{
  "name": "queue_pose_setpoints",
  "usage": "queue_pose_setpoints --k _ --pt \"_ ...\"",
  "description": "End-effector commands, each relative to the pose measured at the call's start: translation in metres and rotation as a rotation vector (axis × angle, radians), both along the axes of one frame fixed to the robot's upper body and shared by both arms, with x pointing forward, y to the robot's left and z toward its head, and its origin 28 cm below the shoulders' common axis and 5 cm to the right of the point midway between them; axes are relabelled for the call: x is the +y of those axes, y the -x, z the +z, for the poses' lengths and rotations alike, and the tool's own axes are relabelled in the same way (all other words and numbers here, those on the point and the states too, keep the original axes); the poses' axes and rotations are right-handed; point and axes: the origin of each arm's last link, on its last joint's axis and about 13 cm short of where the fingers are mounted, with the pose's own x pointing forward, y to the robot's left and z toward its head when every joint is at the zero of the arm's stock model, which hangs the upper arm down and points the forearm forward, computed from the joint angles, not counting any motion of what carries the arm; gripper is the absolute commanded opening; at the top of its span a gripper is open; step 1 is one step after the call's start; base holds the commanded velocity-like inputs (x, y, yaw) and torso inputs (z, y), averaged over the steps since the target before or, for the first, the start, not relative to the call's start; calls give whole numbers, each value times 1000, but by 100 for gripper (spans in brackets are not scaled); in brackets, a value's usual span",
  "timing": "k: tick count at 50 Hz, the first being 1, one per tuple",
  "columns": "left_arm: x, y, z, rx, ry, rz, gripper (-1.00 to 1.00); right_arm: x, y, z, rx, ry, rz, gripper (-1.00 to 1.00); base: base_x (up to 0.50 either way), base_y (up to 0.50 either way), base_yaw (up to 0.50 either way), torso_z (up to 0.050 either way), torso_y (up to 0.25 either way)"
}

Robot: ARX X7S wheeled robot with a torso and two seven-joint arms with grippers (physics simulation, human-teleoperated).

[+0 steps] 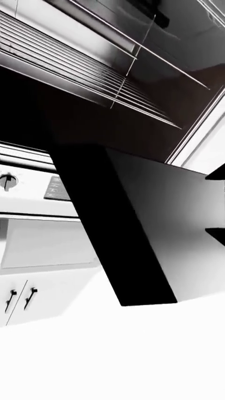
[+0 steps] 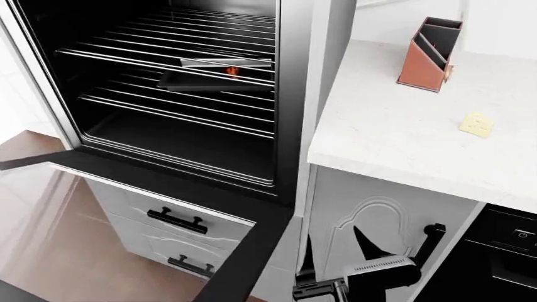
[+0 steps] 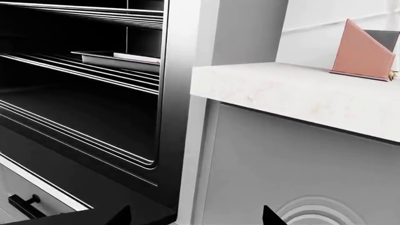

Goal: Open the oven door

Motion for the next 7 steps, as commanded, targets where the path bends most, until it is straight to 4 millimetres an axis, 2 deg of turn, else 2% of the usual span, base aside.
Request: queue_pose_setpoints --k 1,7 --pt "5 -3 -16 130 -64 3 -100 0 0 0 -1 1 0 100 -1 2 0 0 0" --pt "6 -2 -21 131 -57 10 -100 0 0 1 -2 1 0 100 9 6 -6 0 0"
